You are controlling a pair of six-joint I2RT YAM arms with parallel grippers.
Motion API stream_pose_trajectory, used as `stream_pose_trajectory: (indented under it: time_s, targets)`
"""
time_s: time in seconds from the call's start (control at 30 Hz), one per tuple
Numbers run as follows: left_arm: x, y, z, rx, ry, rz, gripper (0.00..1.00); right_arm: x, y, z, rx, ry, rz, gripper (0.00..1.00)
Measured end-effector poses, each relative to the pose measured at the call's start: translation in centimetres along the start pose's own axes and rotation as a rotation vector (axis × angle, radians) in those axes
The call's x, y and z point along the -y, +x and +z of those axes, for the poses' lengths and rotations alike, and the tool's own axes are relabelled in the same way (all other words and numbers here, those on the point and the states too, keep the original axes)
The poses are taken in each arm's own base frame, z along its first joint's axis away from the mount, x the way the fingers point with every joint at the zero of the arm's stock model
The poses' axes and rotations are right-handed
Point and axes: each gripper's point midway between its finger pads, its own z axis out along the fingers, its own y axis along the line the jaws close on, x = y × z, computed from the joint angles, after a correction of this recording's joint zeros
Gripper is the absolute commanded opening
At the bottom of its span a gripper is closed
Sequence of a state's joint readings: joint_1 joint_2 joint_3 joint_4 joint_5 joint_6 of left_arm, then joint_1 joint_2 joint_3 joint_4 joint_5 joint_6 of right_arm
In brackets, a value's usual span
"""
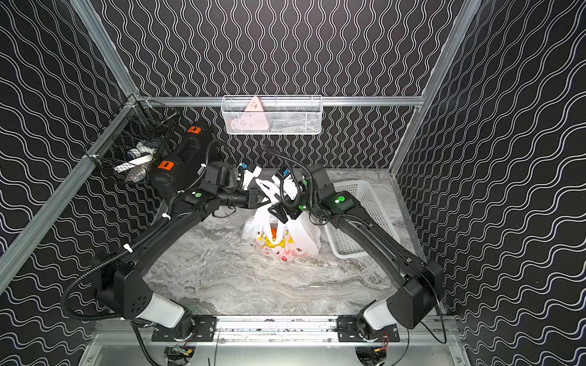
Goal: Place the oranges into plastic bags & tie knots
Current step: Tie the plastic bag at the center of the board.
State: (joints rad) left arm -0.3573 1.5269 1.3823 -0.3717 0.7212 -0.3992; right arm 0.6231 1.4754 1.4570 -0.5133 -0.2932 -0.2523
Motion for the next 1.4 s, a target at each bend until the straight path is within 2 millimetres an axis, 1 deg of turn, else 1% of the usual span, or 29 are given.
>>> stream_pose_trajectory:
  time_s: [0.07, 0.2, 0.3, 0.33, 0.4, 0.43, 0.47, 0.57, 0.63, 0.8, 1.03, 1.1, 1.3, 1.4]
  targets:
    - [0.1, -0.1, 0.0, 0.002, 0.001, 0.003, 0.00, 0.6, 0.2, 0.1, -0.006, 0.034, -0.019, 0.84]
    - [0.2, -0.2, -0.1, 0.005, 0.004, 0.005, 0.00, 0.9, 0.7, 0.7, -0.024, 0.046, -0.054, 0.66]
    - [0.2, -0.2, -0.1, 0.004, 0.008, 0.006, 0.00, 1.1, 1.0, 1.3, -0.040, 0.049, -0.068, 0.49]
    - [0.3, -0.2, -0.1, 0.004, 0.009, 0.006, 0.00, 1.1, 1.1, 1.3, -0.040, 0.046, -0.068, 0.42]
    - [0.3, -0.2, -0.1, 0.004, 0.009, 0.007, 0.00, 1.1, 0.9, 1.2, -0.034, 0.039, -0.069, 0.24]
    - [0.3, -0.2, -0.1, 0.005, 0.009, 0.007, 0.00, 1.2, 0.9, 1.1, -0.031, 0.037, -0.067, 0.19]
    - [0.3, -0.2, -0.2, 0.006, 0.009, 0.008, 0.00, 1.2, 0.9, 1.0, -0.029, 0.035, -0.065, 0.17]
    - [0.4, -0.2, -0.2, 0.006, 0.012, 0.009, 0.00, 1.1, 1.1, 0.5, -0.020, 0.030, -0.059, 0.17]
    - [0.5, -0.2, -0.2, 0.003, 0.019, 0.010, 0.00, 1.1, 1.3, 0.2, -0.018, 0.026, -0.055, 0.14]
    - [1.2, 0.3, -0.2, -0.007, 0.065, 0.019, 0.00, 0.7, 1.1, -0.1, -0.003, -0.014, -0.028, 0.00]
    - [1.8, 1.3, -0.3, -0.049, 0.107, 0.078, 0.00, 0.2, 0.8, -0.4, 0.019, -0.098, 0.000, 0.00]
    - [1.7, 1.6, -0.3, -0.060, 0.106, 0.091, 0.00, 0.0, 0.5, -0.2, 0.023, -0.120, 0.001, 0.00]
    - [1.7, 2.5, -0.4, -0.063, 0.135, 0.106, 0.00, -1.0, 0.4, 0.3, 0.008, -0.206, 0.019, 0.00]
    - [2.0, 2.5, -0.4, -0.045, 0.158, 0.100, 0.07, -1.5, 0.6, 0.4, -0.005, -0.241, 0.031, 0.00]
